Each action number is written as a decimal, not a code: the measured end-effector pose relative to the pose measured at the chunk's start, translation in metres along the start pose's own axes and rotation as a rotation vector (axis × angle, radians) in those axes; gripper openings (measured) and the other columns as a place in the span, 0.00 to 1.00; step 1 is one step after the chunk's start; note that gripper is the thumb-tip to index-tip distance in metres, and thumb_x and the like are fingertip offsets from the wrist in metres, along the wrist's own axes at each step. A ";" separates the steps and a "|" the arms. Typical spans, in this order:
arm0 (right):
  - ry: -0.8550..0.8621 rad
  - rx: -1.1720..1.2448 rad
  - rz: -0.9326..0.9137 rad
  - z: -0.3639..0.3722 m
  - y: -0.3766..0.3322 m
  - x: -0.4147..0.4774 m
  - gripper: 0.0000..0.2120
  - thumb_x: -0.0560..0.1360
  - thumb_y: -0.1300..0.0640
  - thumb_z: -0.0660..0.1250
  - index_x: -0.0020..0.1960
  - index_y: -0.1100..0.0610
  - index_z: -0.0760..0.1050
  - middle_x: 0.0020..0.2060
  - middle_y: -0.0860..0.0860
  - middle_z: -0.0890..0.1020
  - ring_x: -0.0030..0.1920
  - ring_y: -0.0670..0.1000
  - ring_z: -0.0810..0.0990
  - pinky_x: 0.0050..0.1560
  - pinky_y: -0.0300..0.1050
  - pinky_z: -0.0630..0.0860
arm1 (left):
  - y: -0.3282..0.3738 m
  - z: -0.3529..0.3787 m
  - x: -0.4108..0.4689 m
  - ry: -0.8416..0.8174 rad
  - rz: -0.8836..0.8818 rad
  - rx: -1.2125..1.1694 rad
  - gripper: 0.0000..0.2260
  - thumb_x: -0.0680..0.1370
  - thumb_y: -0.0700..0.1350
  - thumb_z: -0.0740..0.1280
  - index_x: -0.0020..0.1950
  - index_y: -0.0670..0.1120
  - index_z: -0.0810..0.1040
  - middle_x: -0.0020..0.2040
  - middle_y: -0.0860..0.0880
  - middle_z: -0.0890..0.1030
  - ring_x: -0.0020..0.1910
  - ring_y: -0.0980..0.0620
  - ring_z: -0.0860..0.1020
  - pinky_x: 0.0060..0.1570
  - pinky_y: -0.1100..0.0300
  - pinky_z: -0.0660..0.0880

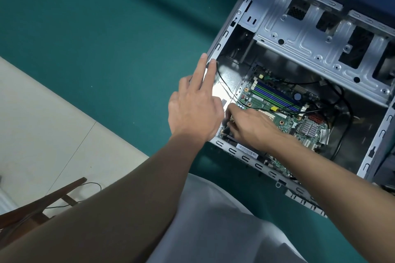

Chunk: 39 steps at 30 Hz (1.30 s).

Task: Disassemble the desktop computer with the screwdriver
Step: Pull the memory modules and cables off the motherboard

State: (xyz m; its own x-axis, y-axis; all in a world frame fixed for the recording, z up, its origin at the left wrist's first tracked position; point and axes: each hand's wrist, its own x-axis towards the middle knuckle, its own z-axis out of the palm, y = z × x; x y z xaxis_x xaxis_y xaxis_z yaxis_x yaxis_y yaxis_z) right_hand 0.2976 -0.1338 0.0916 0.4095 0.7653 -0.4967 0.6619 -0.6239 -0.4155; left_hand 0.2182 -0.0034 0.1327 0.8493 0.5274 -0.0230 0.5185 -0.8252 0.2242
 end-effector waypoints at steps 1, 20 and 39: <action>-0.009 0.026 0.023 -0.003 -0.001 0.001 0.01 0.78 0.56 0.56 0.47 0.52 0.64 0.34 0.51 0.77 0.33 0.54 0.74 0.31 0.49 0.72 | 0.000 0.000 0.000 -0.001 -0.002 -0.004 0.30 0.72 0.50 0.53 0.76 0.52 0.60 0.78 0.57 0.58 0.57 0.50 0.71 0.41 0.57 0.66; 0.013 -0.120 0.015 -0.005 -0.003 -0.002 0.13 0.81 0.47 0.53 0.43 0.54 0.62 0.33 0.50 0.73 0.30 0.50 0.71 0.30 0.47 0.67 | 0.000 0.001 0.000 0.007 0.001 -0.021 0.30 0.73 0.48 0.58 0.76 0.52 0.61 0.78 0.56 0.57 0.57 0.49 0.71 0.41 0.57 0.63; -0.006 0.037 0.088 -0.007 -0.005 0.003 0.06 0.78 0.52 0.59 0.44 0.53 0.66 0.37 0.50 0.75 0.38 0.55 0.75 0.39 0.52 0.76 | 0.000 0.000 -0.001 0.011 0.000 -0.036 0.30 0.73 0.47 0.60 0.76 0.52 0.61 0.78 0.56 0.58 0.57 0.49 0.71 0.41 0.56 0.66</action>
State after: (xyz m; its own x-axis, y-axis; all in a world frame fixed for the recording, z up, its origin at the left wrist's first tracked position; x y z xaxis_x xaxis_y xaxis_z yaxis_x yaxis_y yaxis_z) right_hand 0.2999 -0.1266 0.0974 0.4609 0.7067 -0.5369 0.6002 -0.6938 -0.3979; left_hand 0.2175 -0.0039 0.1325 0.8480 0.5298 -0.0124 0.5145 -0.8175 0.2590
